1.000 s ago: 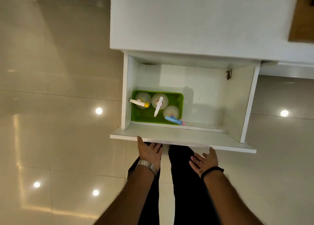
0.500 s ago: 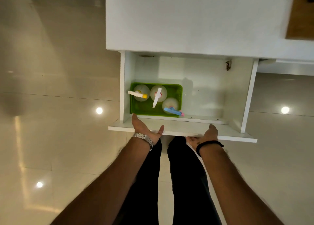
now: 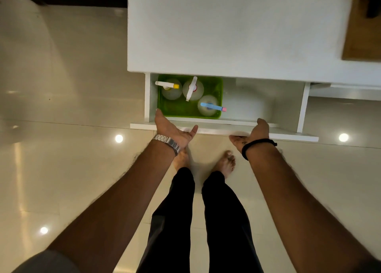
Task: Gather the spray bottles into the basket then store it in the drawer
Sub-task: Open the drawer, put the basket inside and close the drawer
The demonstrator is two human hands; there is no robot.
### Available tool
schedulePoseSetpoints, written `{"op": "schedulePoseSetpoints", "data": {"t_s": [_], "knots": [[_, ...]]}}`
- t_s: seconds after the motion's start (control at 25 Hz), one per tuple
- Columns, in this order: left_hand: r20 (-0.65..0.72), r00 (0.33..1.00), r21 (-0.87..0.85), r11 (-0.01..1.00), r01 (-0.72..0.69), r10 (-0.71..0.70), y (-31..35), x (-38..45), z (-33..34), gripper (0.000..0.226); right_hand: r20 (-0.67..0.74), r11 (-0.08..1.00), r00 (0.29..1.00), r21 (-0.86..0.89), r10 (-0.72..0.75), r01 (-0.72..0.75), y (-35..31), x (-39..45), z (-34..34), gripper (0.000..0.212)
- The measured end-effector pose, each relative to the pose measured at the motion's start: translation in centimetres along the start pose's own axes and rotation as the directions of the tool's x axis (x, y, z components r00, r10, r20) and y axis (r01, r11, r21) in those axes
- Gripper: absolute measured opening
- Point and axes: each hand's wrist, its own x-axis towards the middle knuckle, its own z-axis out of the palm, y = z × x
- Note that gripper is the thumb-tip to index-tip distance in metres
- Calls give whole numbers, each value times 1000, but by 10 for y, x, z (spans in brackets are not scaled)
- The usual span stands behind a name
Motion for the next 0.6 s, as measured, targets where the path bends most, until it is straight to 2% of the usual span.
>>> {"op": "schedulePoseSetpoints", "data": {"t_s": [0.2, 0.48, 0.6], "knots": [[99, 995, 36, 999, -37, 33, 18, -1, 31, 96, 54, 999, 998, 10, -38, 38, -26, -3, 33, 70], [193, 978, 63, 993, -98, 84, 44, 4, 69, 103, 114, 992, 985, 31, -126, 123, -58, -8, 77, 68], [227, 964, 75, 984, -160, 140, 50, 9, 76, 98, 162, 985, 972, 30, -170, 167, -62, -8, 85, 65]]}}
